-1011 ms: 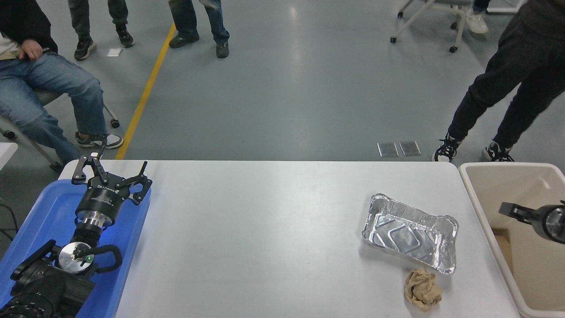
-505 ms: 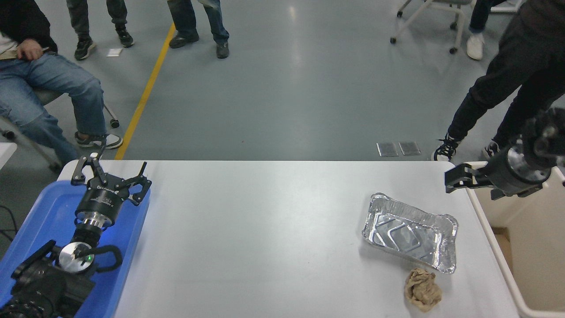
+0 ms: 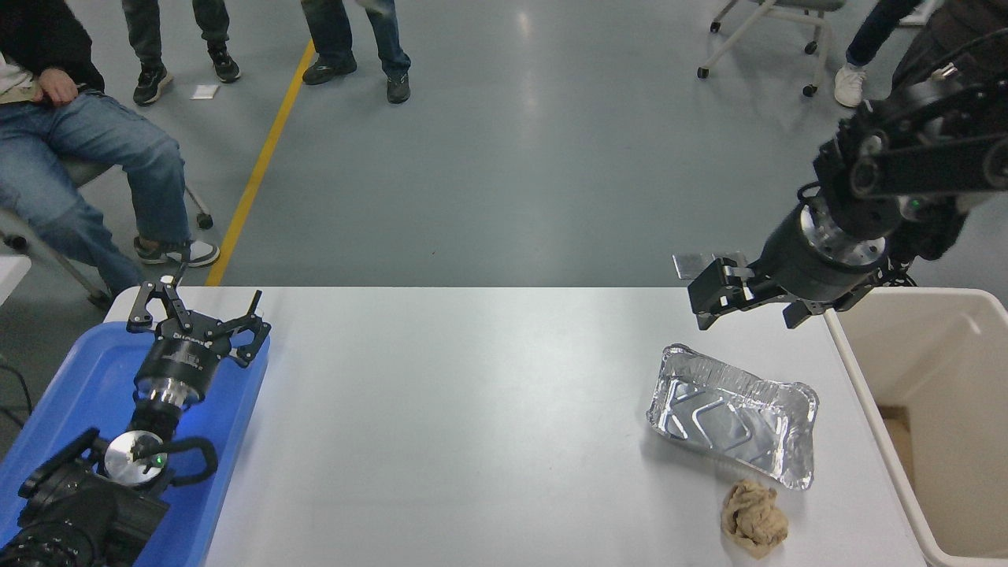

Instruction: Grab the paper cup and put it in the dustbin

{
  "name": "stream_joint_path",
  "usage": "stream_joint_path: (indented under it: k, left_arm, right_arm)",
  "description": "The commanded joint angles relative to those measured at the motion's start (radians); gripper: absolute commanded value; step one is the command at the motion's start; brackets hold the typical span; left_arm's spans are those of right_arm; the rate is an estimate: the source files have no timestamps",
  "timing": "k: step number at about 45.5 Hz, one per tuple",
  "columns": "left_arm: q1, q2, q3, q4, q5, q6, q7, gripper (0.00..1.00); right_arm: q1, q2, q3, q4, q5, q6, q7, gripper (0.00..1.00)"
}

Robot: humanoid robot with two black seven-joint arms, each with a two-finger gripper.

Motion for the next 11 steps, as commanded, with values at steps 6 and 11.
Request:
stream_joint_path:
  k: [6, 11]
  left_arm:
    - [0.0, -0.001, -0.001, 0.001, -0.002, 0.0, -0.001, 0.99]
    - [0.0, -0.001, -0.001, 0.001, -0.002, 0.0, -0.001, 0.99]
  right_arm:
    - [0.139, 0.104, -0.012, 0.078, 0.119, 0.082, 0.0, 1.0]
    - [0.157, 0.106, -0.021, 0.084, 0.135, 0.09, 0.004, 1.0]
